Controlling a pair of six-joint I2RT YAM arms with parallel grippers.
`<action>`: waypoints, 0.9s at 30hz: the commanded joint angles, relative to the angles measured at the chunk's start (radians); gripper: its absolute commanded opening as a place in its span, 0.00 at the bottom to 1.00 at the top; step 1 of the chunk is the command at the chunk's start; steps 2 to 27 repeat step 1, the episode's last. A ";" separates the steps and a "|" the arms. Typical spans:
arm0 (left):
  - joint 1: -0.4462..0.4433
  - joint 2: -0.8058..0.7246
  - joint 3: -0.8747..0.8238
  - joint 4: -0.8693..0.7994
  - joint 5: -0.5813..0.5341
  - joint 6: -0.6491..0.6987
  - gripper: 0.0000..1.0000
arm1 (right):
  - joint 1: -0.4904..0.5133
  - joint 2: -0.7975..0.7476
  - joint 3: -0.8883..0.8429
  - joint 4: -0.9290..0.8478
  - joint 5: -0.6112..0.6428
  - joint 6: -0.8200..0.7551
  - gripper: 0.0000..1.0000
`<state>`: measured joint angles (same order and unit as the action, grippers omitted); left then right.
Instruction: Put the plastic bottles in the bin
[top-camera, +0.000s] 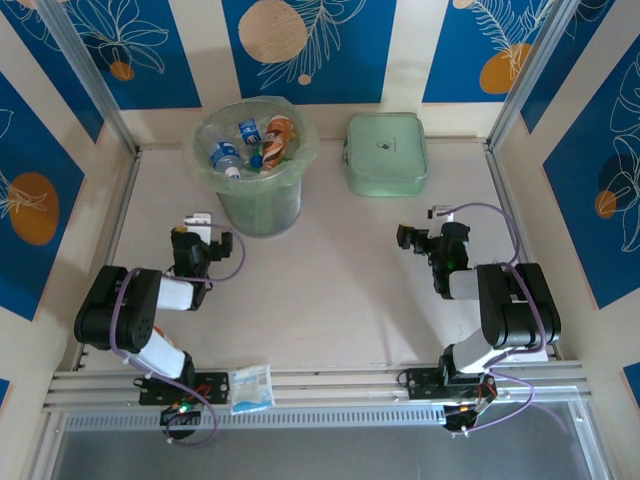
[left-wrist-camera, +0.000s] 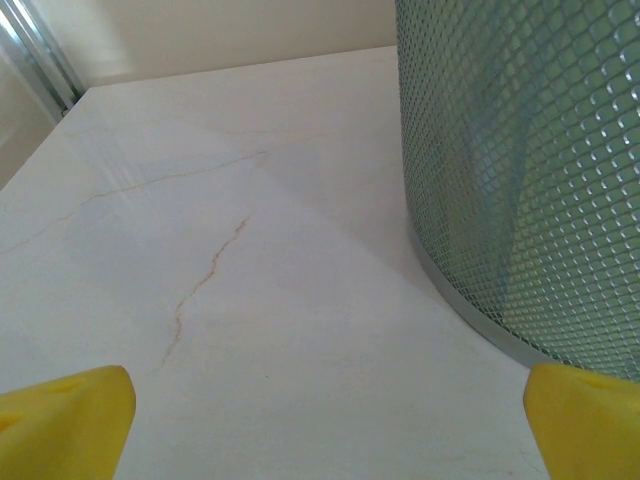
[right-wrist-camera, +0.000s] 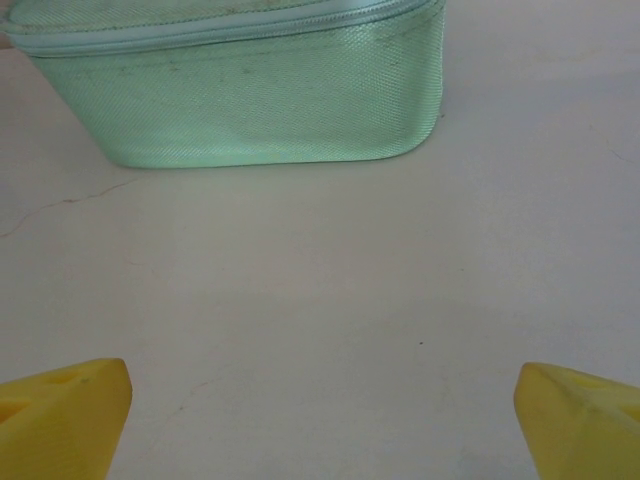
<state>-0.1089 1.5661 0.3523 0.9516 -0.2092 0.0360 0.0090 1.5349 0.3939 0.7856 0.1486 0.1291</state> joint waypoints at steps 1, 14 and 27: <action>0.000 0.002 0.010 0.021 0.022 0.014 0.99 | 0.001 -0.016 0.016 0.028 -0.015 -0.022 0.99; 0.000 0.002 0.010 0.021 0.022 0.014 0.99 | 0.001 -0.016 0.016 0.028 -0.015 -0.022 0.99; 0.000 0.002 0.010 0.021 0.022 0.014 0.99 | 0.001 -0.016 0.016 0.028 -0.015 -0.022 0.99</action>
